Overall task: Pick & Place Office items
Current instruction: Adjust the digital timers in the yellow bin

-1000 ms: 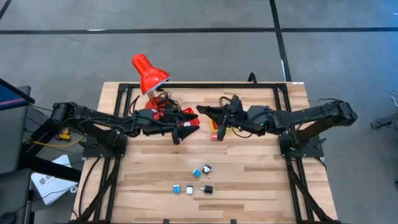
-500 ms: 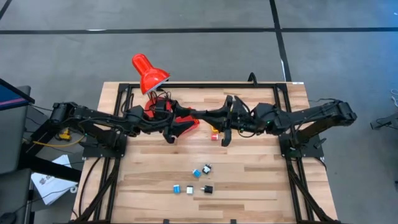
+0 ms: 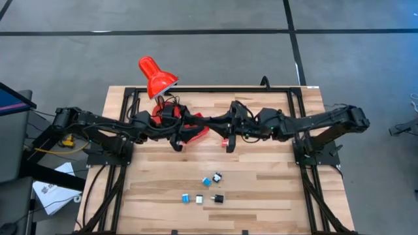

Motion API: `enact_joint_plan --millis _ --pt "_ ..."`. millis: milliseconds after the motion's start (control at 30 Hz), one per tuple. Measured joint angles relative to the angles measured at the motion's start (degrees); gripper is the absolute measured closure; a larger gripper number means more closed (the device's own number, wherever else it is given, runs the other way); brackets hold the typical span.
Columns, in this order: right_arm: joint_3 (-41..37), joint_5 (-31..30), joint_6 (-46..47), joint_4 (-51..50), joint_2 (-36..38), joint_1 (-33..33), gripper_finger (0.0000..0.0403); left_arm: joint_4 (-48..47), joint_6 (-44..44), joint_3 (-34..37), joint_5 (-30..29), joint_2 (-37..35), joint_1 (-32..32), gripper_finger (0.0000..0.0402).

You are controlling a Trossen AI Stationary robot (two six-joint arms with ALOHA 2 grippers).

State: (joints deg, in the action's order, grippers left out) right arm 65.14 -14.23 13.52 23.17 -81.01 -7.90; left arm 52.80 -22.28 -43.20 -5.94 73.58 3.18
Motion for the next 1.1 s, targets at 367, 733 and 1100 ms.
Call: enact_joint_plan --millis 367,733,1100 --pt "0.1 4.3 3.3 -2.9 0.3 2.0 0.0326 0.1 3.9 0.0 0.8 0.0 -0.6 0.0351" --pt "0.0 12.7 7.3 -17.6 6.8 7.2 0.0229 -7.7 4.0 0.0 1.4 0.0 -0.7 0.0338" --pt "0.0 20.4 11.7 -40.8 8.9 12.7 0.0109 -24.1 2.7 0.0 6.6 0.0 -4.0 0.0340"
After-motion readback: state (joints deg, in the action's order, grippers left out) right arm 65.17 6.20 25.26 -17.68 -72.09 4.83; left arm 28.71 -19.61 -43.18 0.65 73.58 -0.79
